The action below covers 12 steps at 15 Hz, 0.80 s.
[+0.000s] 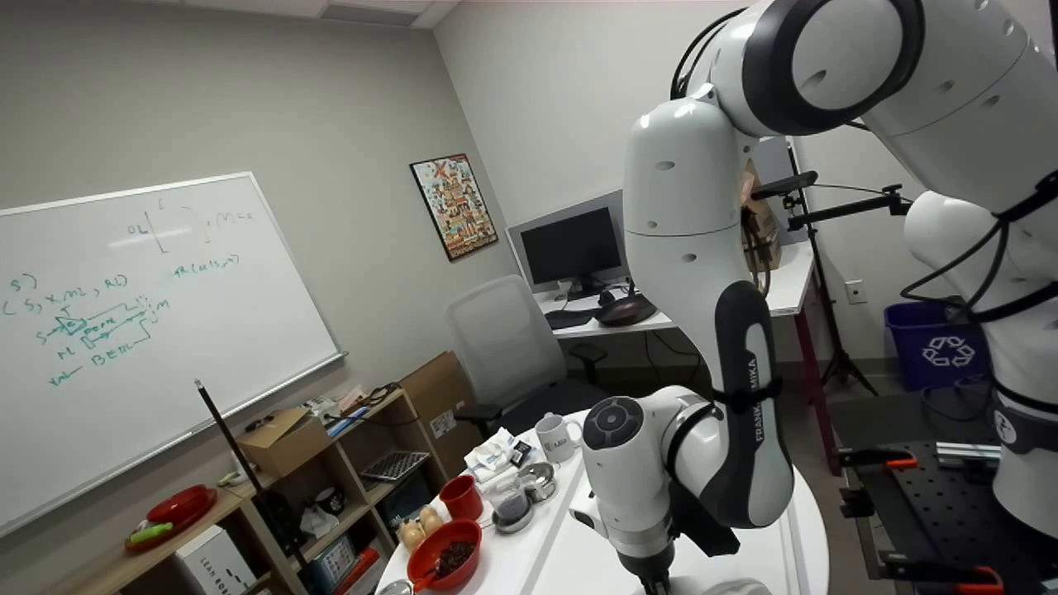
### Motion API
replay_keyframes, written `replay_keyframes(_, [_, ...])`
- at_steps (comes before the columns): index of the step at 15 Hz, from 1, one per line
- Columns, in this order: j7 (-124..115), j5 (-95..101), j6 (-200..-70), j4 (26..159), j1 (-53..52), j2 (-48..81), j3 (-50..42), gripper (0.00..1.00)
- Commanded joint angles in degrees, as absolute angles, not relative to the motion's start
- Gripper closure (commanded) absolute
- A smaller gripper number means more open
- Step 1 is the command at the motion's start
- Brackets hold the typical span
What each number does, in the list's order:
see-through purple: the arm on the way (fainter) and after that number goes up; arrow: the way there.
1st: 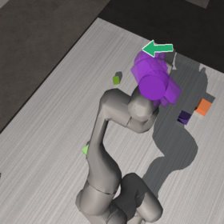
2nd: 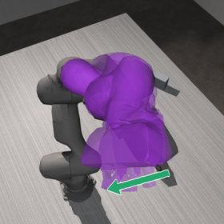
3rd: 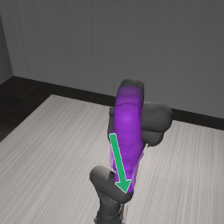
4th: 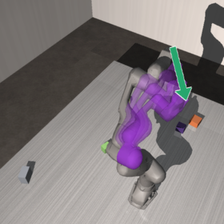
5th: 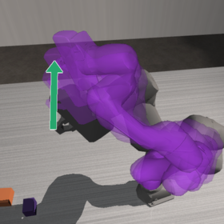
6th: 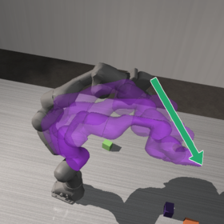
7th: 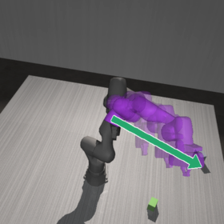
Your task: Wipe the tray with the white towel
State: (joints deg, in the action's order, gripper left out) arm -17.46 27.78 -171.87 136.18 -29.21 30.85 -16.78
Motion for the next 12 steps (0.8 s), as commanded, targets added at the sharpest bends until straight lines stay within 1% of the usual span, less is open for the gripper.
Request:
replay_keyframes(1, [-17.5,27.8,-171.9,136.2,-29.2,30.8,-16.8,0.89])
replay_keyframes(4, [-17.5,27.8,-171.9,136.2,-29.2,30.8,-16.8,0.89])
replay_keyframes(5, [-17.5,28.1,-172.2,136.4,-29.6,30.6,-16.9,0.97])
replay_keyframes(7, [-19.2,30.6,-173.3,138.5,-33.8,27.9,-20.1,0.97])
replay_keyframes(9, [-21.1,33.4,-174.5,140.9,-38.9,24.6,-25.0,0.97])
replay_keyframes(12, [-27.0,39.6,-176.0,144.4,-50.1,19.8,-37.7,0.97])
